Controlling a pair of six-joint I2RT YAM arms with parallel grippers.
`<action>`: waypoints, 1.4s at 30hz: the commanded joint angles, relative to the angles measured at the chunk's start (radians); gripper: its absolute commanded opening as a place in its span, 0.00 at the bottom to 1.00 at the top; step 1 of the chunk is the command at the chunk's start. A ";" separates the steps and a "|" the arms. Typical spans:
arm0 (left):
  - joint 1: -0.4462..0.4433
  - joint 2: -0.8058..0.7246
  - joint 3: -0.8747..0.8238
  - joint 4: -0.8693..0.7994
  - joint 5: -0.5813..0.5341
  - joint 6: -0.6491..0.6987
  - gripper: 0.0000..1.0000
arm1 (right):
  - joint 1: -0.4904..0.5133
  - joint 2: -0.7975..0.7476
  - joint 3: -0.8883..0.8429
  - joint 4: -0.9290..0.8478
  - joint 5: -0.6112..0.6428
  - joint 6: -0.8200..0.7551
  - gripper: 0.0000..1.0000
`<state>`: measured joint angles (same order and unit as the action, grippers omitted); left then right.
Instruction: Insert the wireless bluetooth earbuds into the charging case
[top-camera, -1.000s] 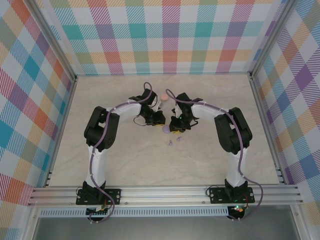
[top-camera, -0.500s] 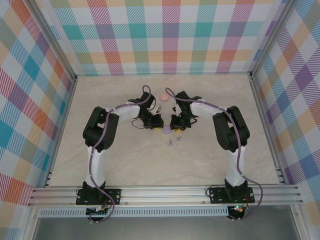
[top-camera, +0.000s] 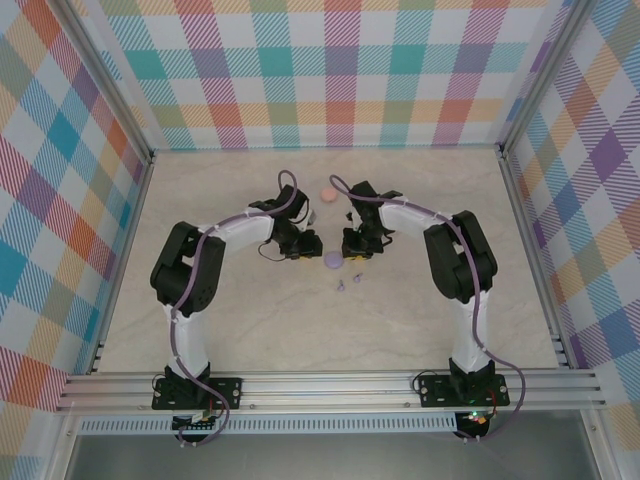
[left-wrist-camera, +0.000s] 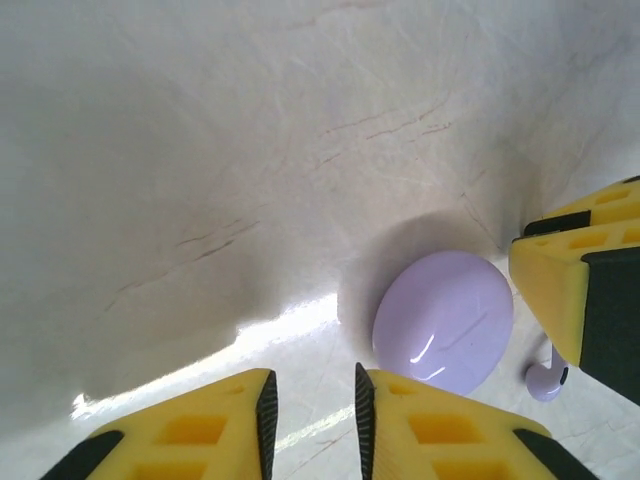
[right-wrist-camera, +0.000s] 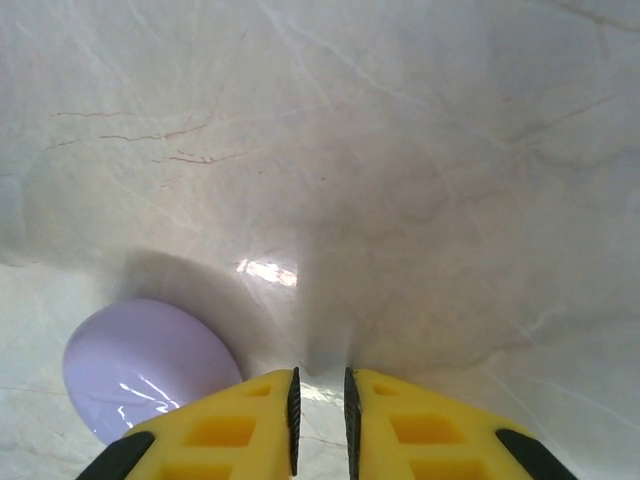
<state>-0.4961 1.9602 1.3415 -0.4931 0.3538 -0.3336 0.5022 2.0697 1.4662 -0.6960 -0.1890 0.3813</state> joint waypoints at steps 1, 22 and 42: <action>-0.001 -0.084 -0.041 0.031 -0.048 -0.042 0.33 | -0.020 -0.082 -0.032 -0.002 0.007 -0.008 0.25; -0.055 -0.229 -0.404 0.572 0.085 -0.418 0.60 | -0.047 0.009 0.019 0.088 -0.282 -0.038 0.35; -0.095 -0.150 -0.410 0.637 0.074 -0.472 0.56 | -0.046 0.027 -0.024 0.119 -0.309 -0.022 0.27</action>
<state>-0.5758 1.7988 0.9447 0.1291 0.4282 -0.7967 0.4522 2.0853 1.4586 -0.5900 -0.4667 0.3553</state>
